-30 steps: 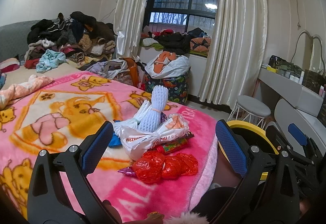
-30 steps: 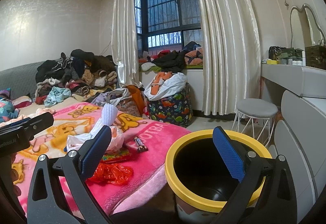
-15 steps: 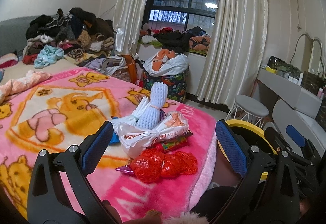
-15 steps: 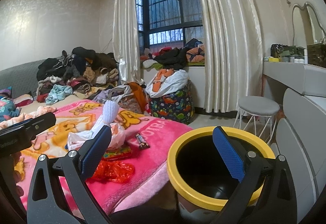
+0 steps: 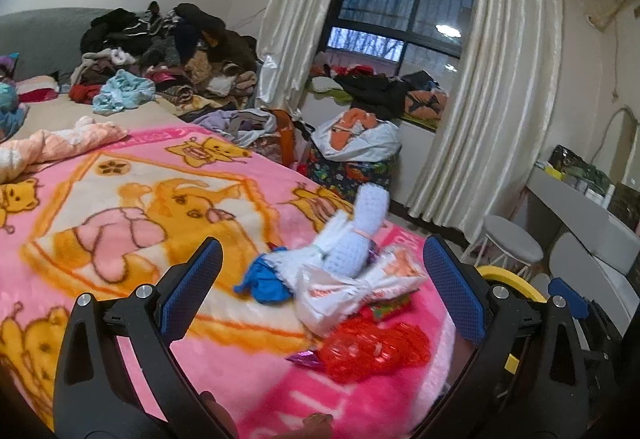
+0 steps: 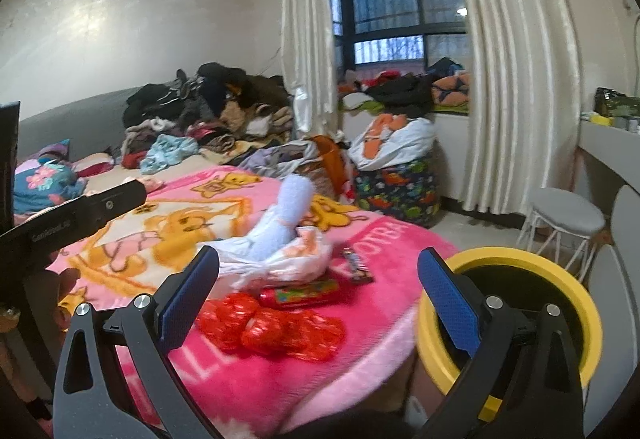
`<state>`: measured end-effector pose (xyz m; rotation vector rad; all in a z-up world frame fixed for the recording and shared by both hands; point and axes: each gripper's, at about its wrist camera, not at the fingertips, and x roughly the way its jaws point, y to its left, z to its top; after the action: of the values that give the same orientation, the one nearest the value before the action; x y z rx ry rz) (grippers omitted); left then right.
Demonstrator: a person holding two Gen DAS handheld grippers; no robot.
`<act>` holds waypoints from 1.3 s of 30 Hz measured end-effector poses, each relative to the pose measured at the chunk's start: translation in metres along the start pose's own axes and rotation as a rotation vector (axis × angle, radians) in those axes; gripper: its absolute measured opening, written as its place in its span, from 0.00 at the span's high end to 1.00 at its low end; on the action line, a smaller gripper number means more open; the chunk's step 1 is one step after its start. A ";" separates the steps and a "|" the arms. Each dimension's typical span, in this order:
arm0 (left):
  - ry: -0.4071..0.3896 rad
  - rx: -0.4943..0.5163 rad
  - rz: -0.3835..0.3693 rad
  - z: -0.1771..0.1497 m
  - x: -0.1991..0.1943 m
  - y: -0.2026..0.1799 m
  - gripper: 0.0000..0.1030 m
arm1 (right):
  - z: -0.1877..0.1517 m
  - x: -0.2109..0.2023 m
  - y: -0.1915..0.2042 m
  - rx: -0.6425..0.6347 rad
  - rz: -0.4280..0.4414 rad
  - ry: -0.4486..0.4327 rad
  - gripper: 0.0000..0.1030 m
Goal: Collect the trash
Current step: 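Grasp the white foam nets with the left tool while the right tool grasps the white plastic bag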
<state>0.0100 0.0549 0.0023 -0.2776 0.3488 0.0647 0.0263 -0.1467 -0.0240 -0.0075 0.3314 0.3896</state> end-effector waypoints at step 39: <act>0.342 0.096 -0.188 0.027 0.131 0.011 0.29 | 0.039 0.106 -0.052 0.108 -0.043 0.158 0.06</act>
<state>0.1402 0.0746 -0.0212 -0.2248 0.6615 -0.1868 0.1506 -0.1522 -0.0235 0.0603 0.5076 0.3284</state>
